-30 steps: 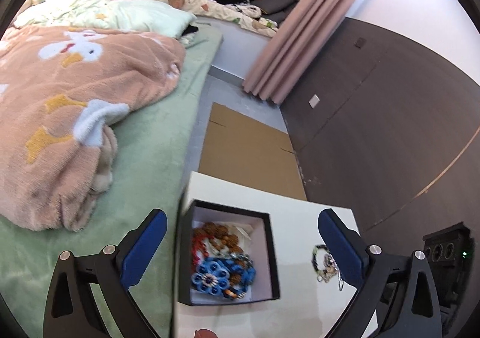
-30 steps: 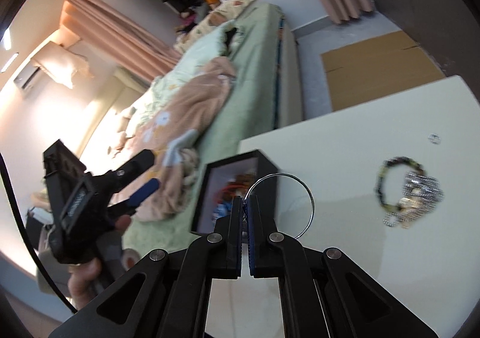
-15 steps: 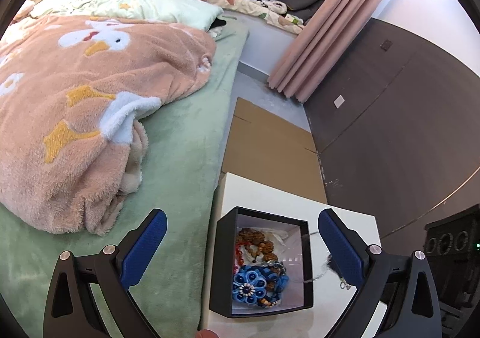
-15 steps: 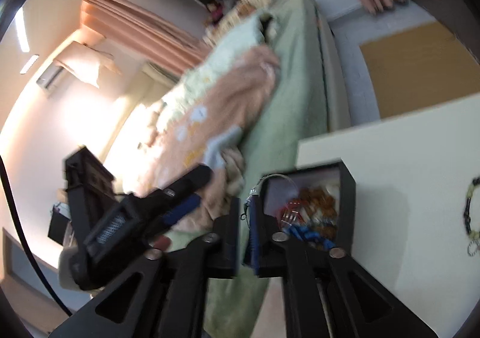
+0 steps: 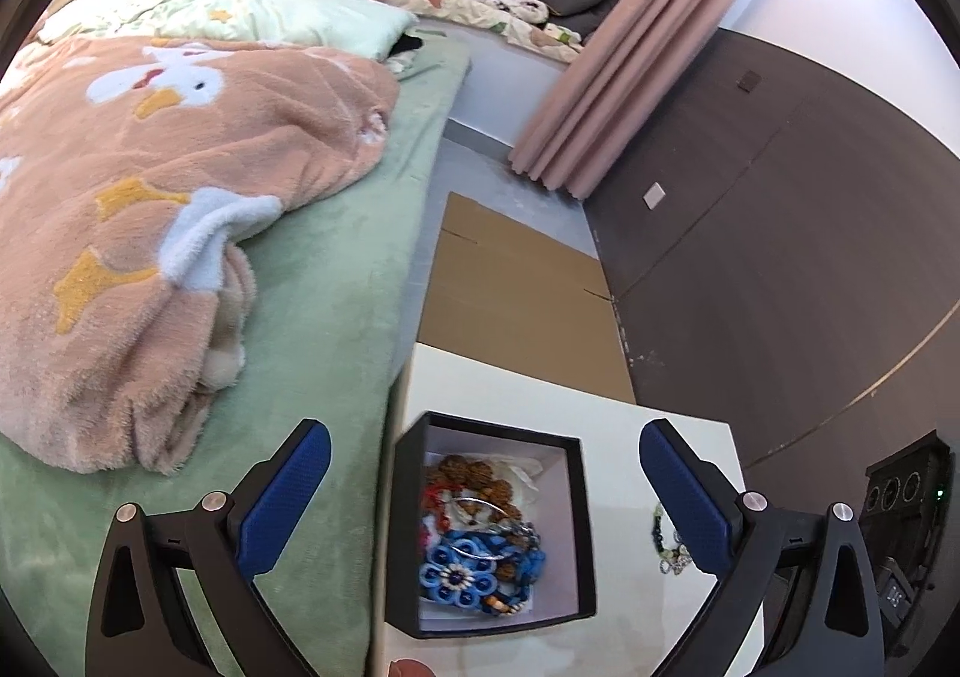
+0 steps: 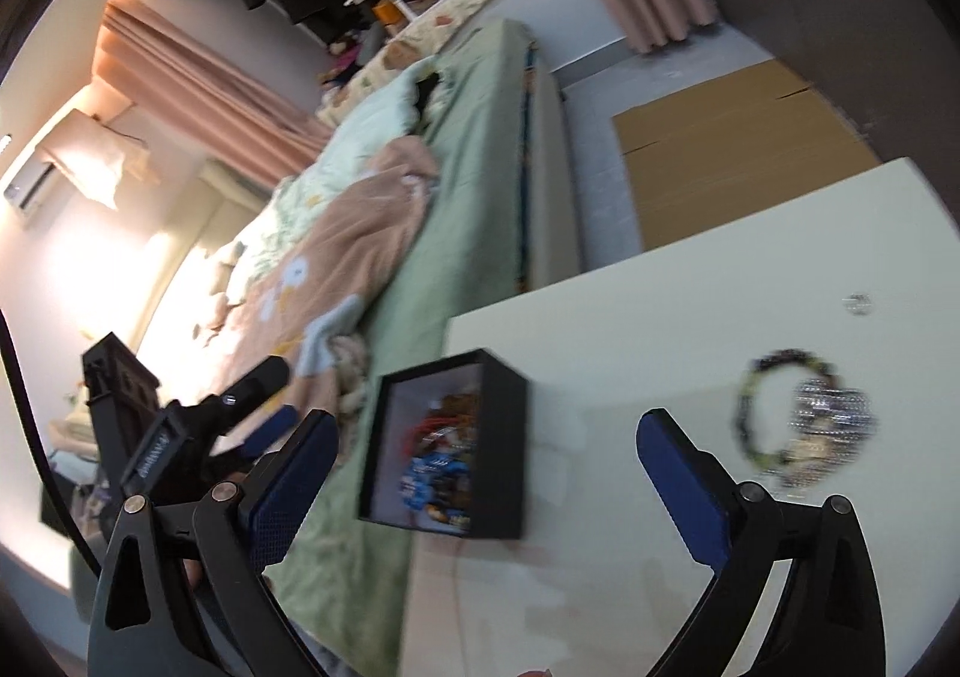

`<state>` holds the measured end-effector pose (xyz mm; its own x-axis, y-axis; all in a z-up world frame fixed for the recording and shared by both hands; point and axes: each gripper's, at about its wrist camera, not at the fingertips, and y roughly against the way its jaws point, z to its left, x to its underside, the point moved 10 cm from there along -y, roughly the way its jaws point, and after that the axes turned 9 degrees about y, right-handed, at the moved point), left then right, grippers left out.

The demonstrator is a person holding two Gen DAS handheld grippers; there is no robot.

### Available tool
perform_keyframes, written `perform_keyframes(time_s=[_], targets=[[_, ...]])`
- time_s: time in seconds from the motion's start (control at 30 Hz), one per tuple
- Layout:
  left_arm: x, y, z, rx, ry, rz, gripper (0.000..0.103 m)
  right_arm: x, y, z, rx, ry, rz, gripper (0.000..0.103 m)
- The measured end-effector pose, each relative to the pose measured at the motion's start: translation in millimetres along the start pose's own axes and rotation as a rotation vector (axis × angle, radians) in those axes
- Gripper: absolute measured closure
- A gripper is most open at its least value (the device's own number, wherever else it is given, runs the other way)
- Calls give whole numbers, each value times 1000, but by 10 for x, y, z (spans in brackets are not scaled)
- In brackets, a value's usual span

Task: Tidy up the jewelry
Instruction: 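Lower the silver bangle into the black box and open the right gripper, then move the right gripper to the pile and grasp the silver chain necklace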

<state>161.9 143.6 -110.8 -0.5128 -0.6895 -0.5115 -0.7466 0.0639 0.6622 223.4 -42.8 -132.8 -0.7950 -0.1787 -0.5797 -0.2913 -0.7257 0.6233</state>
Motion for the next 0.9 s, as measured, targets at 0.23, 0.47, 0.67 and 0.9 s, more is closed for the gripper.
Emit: perform_keyframes(time_s=[0.23,0.47,0.67,0.9], targets=[[211,-46,-294,7,-74,11,0,86,296,-381,97,-26,7,2],[484,-110,-551,-9,-138,30,0,155,618,-779,256,-45,-17,3],[707,-180,-779,18,-175,61,0,254,738,-1073,302,-97,9,9],[904,-280,-931,29,-211,86,1,368,735,-1311,299,-167,43,29]])
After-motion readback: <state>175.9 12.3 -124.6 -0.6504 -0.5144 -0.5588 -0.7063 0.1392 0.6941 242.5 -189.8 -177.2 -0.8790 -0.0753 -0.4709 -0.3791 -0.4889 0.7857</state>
